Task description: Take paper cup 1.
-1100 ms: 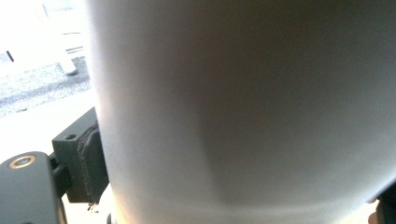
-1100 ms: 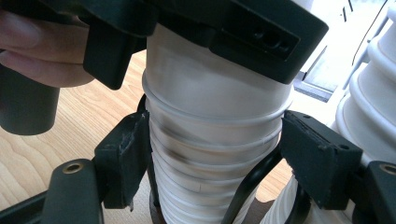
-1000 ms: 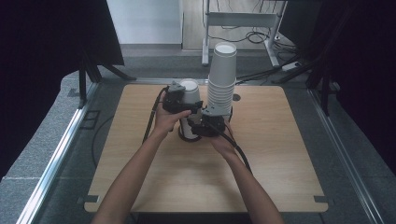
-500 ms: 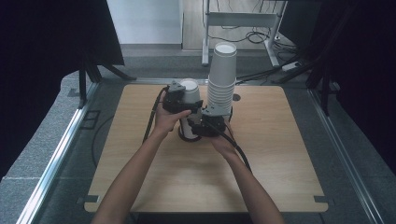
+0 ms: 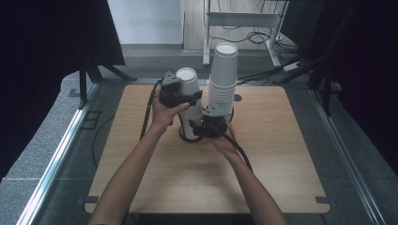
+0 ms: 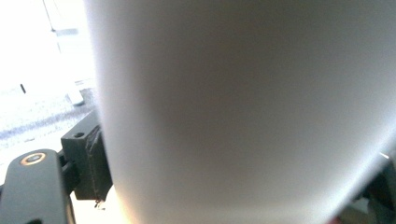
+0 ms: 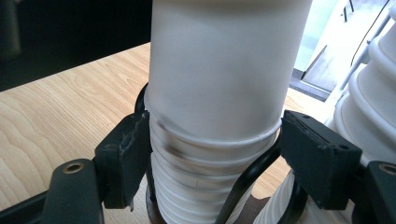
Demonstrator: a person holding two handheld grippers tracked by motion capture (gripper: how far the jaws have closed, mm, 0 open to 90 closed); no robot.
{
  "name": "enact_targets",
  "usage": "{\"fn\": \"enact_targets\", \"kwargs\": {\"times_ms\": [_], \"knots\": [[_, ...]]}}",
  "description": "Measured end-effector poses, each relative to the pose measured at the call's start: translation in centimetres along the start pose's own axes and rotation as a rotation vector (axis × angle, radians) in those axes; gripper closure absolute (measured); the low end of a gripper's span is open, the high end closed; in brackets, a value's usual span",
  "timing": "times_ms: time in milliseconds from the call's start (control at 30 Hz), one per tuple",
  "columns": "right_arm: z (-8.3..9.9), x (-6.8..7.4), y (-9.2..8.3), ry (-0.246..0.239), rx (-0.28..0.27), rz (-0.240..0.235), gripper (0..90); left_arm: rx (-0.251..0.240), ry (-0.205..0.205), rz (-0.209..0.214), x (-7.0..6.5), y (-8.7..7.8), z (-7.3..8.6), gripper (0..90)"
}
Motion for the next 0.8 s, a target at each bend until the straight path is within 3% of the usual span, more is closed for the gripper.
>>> {"fn": "enact_targets", "kwargs": {"times_ms": [167, 400, 600, 800], "knots": [[0.1, 0.0, -0.1, -0.009, 0.011, 0.002, 26.1, -0.056, -0.025, -0.007, 0.3, -1.4, -1.5, 14.6], [0.2, -0.1, 0.0, -0.013, 0.015, 0.003, 25.7, -0.099, -0.029, -0.023, 1.0, -2.9, -2.9, 14.6], [0.2, -0.1, -0.1, -0.008, 0.013, -0.002, 25.8, -0.14, -0.019, -0.039, 1.1, -4.6, -4.0, 14.6], [0.2, -0.1, -0.2, 0.002, 0.015, -0.009, 25.8, -0.15, 0.007, -0.029, 0.5, -6.0, -4.2, 14.7]]}}
Point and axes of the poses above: each handheld gripper's, and its own axes: y roughly forward along the jaws, z roughly out of its underside, x roughly to its left, the point moved 7 cm from there along y, roughly forward along the jaws, and after that the axes turned 15 degrees about y, right-handed, at the moved point
